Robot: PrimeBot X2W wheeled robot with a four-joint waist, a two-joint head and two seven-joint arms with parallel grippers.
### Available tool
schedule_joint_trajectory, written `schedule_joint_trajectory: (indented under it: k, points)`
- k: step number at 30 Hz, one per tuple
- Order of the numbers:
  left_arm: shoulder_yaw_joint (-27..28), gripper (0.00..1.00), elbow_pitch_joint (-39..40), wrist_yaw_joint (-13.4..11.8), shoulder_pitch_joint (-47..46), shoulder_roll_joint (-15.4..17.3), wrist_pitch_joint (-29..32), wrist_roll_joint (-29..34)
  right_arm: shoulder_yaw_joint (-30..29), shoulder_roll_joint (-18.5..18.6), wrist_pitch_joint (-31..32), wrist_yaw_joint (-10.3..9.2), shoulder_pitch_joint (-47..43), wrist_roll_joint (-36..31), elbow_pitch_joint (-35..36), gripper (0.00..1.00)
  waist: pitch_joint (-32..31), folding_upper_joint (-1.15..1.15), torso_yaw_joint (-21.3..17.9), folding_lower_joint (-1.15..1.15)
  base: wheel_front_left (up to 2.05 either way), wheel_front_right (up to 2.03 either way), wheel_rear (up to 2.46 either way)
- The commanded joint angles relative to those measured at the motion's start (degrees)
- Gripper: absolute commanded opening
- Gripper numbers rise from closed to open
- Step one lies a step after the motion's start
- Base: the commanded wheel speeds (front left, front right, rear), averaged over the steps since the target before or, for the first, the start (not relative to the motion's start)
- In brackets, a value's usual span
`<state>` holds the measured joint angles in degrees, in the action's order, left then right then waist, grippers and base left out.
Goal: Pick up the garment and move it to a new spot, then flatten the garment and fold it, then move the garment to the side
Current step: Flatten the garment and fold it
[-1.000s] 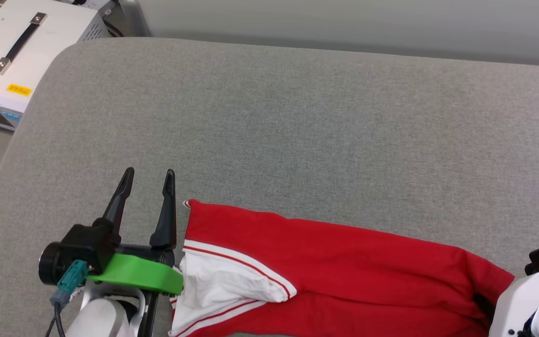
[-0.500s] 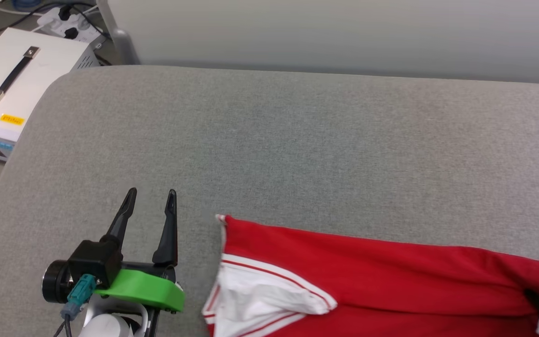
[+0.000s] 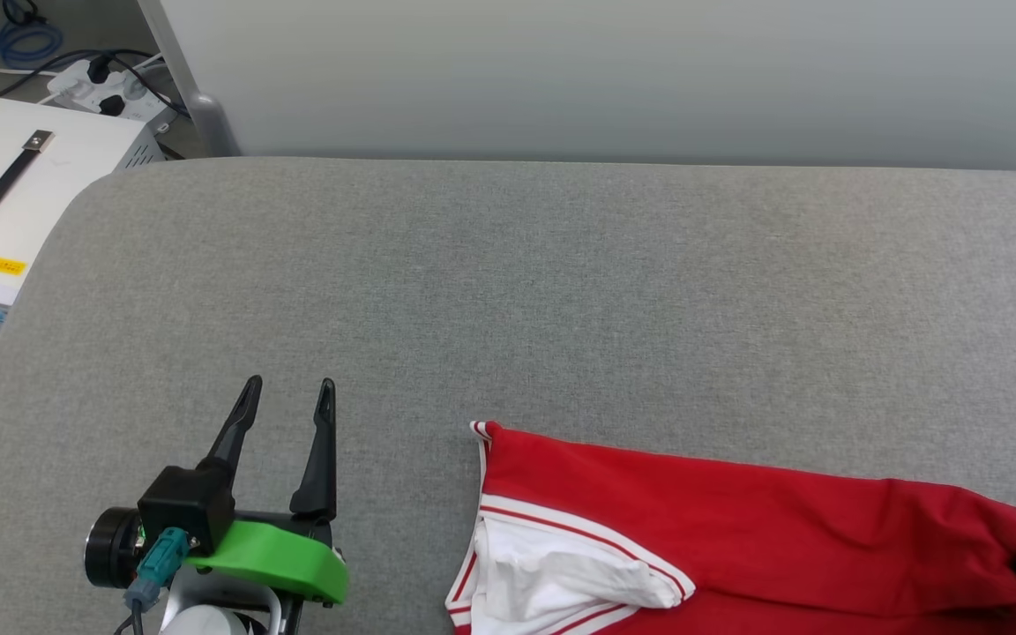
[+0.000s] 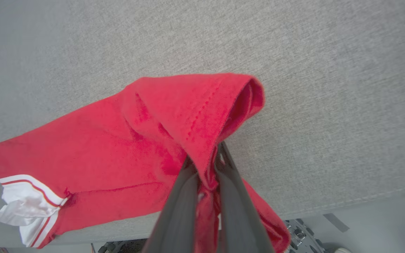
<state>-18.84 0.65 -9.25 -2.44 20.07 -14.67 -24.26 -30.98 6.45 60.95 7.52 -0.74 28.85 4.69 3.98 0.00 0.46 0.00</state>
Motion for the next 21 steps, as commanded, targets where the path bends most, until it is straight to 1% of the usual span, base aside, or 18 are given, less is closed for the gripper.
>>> schedule_joint_trajectory:
  k: [1, 3, 7, 8, 10, 12, 15, 21]
  points:
    - [0.01, 1.00, -0.09, 0.37, 0.69, -0.08, -0.32, -0.13, 0.34, -0.98, 0.89, -0.03, 1.12, 2.57, 0.58, 0.00, -0.26, 0.00, 0.24, 0.00, 0.00, 0.00, 0.00]
    - [0.09, 1.00, -0.17, 0.25, 0.76, -0.01, -0.32, -0.21, 1.26, -2.25, 2.98, -0.03, 1.16, 7.23, 1.08, 0.00, -0.46, 0.00, 0.51, 0.00, 0.00, 0.00, 0.00]
    - [-0.14, 1.00, -0.39, 0.20, 0.96, 0.12, 0.11, -0.40, 2.92, -3.48, 6.71, -0.03, 1.58, 21.22, 0.37, 0.00, -0.92, 0.00, 1.16, 0.00, 0.00, 0.00, 0.00]
    - [-0.20, 1.00, -0.55, 0.16, 1.00, 0.05, 0.49, -0.64, 3.87, -3.52, 6.80, -0.03, 1.39, 25.50, -0.73, 0.00, -0.97, 0.00, 1.36, 0.00, 0.00, 0.00, 0.00]
    - [-0.12, 1.00, -0.58, 0.22, 0.85, -0.24, 0.59, -1.19, 6.42, -3.54, 6.01, -0.03, 0.87, 31.75, -2.54, 0.00, -0.96, 0.00, 1.78, 0.00, 0.00, 0.00, 0.00]
    - [-0.28, 1.00, -0.69, 0.34, 0.51, -0.16, 0.85, -1.24, 9.18, -3.55, 4.48, -0.03, 0.53, 36.44, -4.12, 0.00, -0.89, 0.00, 2.35, 0.00, 0.00, 0.00, 0.00]
    - [-0.68, 1.00, -0.70, 0.62, -0.37, -0.14, 1.13, -1.16, 14.32, -3.56, 1.67, -0.03, 0.09, 41.81, -5.82, 0.00, -0.56, 0.00, 3.52, 0.00, 0.00, 0.00, 0.00]
    - [-1.25, 1.00, -1.35, 1.16, -2.14, -0.61, 1.15, -1.32, 24.70, -3.57, -4.12, -0.03, 0.11, 46.79, -8.32, 0.00, 0.68, 0.00, 5.72, 0.00, 0.00, 0.00, 0.00]
